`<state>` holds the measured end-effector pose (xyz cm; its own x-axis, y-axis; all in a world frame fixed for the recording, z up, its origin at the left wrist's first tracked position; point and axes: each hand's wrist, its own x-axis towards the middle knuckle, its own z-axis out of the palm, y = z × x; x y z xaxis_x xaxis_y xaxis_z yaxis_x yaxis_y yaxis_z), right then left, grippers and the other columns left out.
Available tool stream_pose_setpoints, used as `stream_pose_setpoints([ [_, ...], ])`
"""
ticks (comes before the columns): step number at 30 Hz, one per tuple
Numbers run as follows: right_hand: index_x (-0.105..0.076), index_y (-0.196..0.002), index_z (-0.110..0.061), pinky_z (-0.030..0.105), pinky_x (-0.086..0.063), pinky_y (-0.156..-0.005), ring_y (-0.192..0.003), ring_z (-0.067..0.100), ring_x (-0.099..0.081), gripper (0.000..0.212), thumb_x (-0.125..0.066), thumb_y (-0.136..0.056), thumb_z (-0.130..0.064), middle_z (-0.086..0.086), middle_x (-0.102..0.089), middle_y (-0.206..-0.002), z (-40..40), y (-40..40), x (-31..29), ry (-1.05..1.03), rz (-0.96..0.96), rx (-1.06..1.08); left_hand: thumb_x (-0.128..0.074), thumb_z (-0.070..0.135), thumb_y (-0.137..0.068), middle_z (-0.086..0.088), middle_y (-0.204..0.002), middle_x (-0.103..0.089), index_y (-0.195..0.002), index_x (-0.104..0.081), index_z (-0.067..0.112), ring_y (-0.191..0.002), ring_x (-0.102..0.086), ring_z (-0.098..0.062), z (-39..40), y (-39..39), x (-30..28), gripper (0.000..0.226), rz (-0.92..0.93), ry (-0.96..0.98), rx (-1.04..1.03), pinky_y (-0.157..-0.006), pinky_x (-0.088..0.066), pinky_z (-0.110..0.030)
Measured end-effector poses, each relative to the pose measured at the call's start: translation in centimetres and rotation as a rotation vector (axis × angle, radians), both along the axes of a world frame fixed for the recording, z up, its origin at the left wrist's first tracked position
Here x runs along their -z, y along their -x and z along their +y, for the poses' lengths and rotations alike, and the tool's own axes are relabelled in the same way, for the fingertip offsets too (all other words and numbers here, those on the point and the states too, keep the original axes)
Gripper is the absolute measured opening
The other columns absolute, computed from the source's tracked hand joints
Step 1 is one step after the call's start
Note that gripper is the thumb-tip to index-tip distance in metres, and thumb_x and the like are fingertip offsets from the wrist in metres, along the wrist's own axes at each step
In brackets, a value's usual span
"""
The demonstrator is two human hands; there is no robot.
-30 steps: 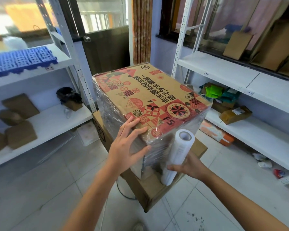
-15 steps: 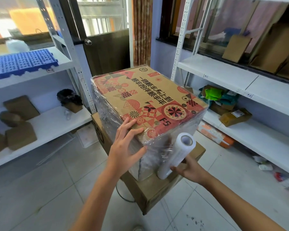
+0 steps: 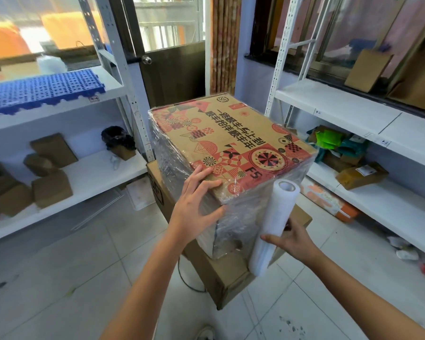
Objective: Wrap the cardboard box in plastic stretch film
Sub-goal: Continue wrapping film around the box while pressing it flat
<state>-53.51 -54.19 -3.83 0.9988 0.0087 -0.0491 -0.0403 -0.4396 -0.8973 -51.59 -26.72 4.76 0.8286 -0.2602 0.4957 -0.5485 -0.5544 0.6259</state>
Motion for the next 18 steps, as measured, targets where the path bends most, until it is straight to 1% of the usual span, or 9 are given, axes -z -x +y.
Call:
stream_pose_setpoints([
  [3,-0.052,-0.116,-0.018,0.010,-0.047,-0.069,-0.095,-0.003,-0.058,0.062,-0.087,-0.064,-0.026,-0.014,-0.062,-0.106,-0.1,-0.1,0.0,0.009,-0.028,0.047,-0.066,0.044,-0.081,0.021,-0.143,-0.029,-0.122,-0.053,0.030,-0.143,-0.012,-0.005,0.0,0.3,0.1,0.045,0.001,0.015,0.005,-0.108,-0.006,-0.006],
  [5,-0.056,-0.114,-0.017,0.012,-0.048,-0.069,-0.095,-0.003,-0.059,0.059,-0.087,-0.064,-0.027,-0.013,-0.064,-0.104,0.0,-0.1,0.1,-0.002,-0.038,0.066,-0.067,0.040,-0.081,0.025,-0.142,-0.027,-0.122,-0.052,0.032,-0.143,-0.012,-0.005,0.0,0.4,0.1,0.044,0.000,0.023,0.004,-0.108,-0.005,-0.005],
  [8,-0.057,-0.116,-0.015,0.011,-0.048,-0.071,-0.099,0.001,-0.059,0.059,-0.086,-0.066,-0.028,-0.010,-0.065,-0.107,0.2,-0.1,0.3,-0.025,-0.054,0.046,-0.068,0.038,-0.080,0.025,-0.142,-0.026,-0.120,-0.050,0.033,-0.143,-0.012,-0.007,0.0,0.5,0.3,0.045,0.012,0.062,0.009,-0.110,-0.007,-0.012],
  [11,-0.052,-0.123,-0.014,0.013,-0.047,-0.073,-0.103,0.004,-0.058,0.063,-0.084,-0.070,-0.026,-0.007,-0.063,-0.113,0.3,-0.3,0.1,-0.048,-0.033,-0.003,-0.069,0.036,-0.079,0.021,-0.142,-0.029,-0.120,-0.051,0.032,-0.143,-0.012,-0.007,0.1,0.5,0.4,0.045,0.033,0.073,0.015,-0.111,-0.009,-0.020],
  [13,-0.048,-0.126,-0.013,0.011,-0.047,-0.074,-0.104,0.005,-0.058,0.065,-0.083,-0.072,-0.021,-0.005,-0.062,-0.114,0.3,-0.6,0.1,-0.061,-0.019,-0.044,-0.070,0.035,-0.079,0.018,-0.142,-0.030,-0.120,-0.053,0.030,-0.143,-0.011,-0.006,0.1,0.5,0.4,0.045,0.048,0.067,0.013,-0.110,-0.008,-0.020],
  [14,-0.046,-0.127,-0.013,0.011,-0.047,-0.076,-0.105,0.006,-0.058,0.066,-0.082,-0.072,-0.019,-0.005,-0.061,-0.115,0.3,-0.7,0.0,-0.055,-0.011,-0.072,-0.070,0.036,-0.079,0.017,-0.142,-0.031,-0.120,-0.053,0.030,-0.143,-0.010,-0.005,0.1,0.5,0.4,0.044,0.054,0.070,0.012,-0.110,-0.008,-0.017],
  [15,-0.043,-0.129,-0.013,0.014,-0.048,-0.080,-0.107,0.008,-0.057,0.068,-0.081,-0.073,-0.017,-0.004,-0.059,-0.116,0.3,-0.8,0.0,-0.040,-0.001,-0.105,-0.069,0.037,-0.079,0.017,-0.142,-0.031,-0.119,-0.053,0.030,-0.143,-0.010,-0.004,0.0,0.5,0.4,0.044,0.059,0.076,0.010,-0.109,-0.007,-0.015],
  [17,-0.039,-0.132,-0.015,0.024,-0.048,-0.089,-0.111,0.013,-0.055,0.071,-0.080,-0.074,-0.015,-0.001,-0.056,-0.121,0.1,-1.1,-0.2,-0.017,0.018,-0.167,-0.069,0.037,-0.078,0.019,-0.141,-0.031,-0.118,-0.053,0.031,-0.142,-0.011,-0.004,0.0,0.5,0.4,0.044,0.063,0.092,0.006,-0.109,-0.007,-0.013],
  [18,-0.038,-0.133,-0.016,0.027,-0.049,-0.089,-0.111,0.013,-0.055,0.072,-0.080,-0.074,-0.014,-0.001,-0.056,-0.122,-0.1,-1.2,-0.3,-0.015,0.018,-0.192,-0.070,0.036,-0.078,0.019,-0.141,-0.030,-0.118,-0.053,0.031,-0.142,-0.011,-0.004,0.1,0.5,0.4,0.044,0.068,0.097,0.002,-0.109,-0.007,-0.014],
])
